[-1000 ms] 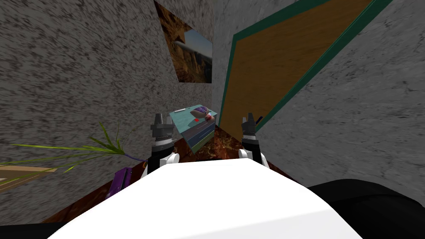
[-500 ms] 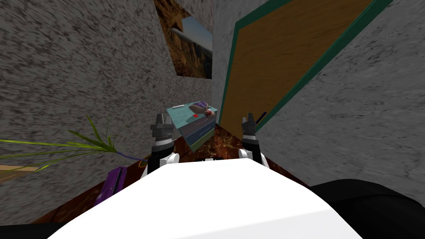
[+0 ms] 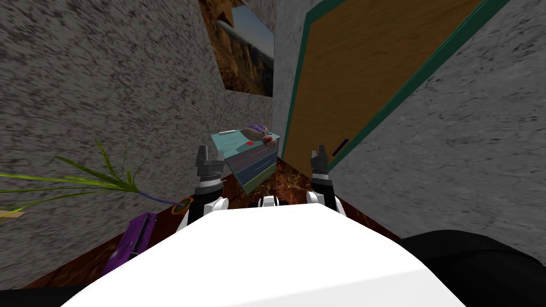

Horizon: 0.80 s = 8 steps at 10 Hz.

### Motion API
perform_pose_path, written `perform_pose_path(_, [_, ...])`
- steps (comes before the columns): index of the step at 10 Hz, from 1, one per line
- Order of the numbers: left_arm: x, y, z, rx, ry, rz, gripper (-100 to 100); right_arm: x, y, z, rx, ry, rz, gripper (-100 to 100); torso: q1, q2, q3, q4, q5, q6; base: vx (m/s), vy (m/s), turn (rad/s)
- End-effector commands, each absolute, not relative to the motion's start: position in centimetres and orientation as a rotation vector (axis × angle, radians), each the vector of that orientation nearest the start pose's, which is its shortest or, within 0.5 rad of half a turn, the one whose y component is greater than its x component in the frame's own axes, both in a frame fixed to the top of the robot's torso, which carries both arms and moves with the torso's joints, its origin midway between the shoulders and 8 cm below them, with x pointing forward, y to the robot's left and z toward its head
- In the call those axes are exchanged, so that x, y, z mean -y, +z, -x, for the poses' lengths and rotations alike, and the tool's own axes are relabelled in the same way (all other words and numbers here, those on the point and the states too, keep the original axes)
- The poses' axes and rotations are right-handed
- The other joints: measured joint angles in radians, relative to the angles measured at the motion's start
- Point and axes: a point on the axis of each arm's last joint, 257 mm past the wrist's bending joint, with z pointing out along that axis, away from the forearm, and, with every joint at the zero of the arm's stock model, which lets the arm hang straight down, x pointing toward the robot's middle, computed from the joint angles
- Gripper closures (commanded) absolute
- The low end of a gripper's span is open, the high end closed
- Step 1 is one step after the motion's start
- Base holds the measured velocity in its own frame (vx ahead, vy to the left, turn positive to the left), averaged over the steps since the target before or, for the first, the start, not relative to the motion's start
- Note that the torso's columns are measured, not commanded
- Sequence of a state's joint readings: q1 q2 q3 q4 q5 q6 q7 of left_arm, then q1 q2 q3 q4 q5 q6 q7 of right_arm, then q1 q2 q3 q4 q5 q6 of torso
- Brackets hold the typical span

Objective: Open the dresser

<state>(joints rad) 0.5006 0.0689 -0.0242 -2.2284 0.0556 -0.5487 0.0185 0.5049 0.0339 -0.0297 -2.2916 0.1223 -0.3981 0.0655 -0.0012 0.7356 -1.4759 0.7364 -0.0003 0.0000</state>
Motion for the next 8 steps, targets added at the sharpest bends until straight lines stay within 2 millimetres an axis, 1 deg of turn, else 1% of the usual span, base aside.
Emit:
perform_pose_path(1, [-27.8, -1.1, -35.6, -0.701, -1.366, 0.666, -100, 28.5, 0.7, -35.8, -0.732, 1.105, -0.655, 0, 0.0, 0.001, -0.001, 0.001, 0.0, 0.0, 0.099, -0.092, 0.104])
perform_pose_path(8, [-30.9, -6.4, -37.4, -0.763, -1.322, 0.766, -100, 28.5, 0.7, -35.8, -0.732, 1.105, -0.655, 0, 0.001, 0.003, 0.0, 0.002, 0.0, 0.0, 0.096, -0.09, 0.069])
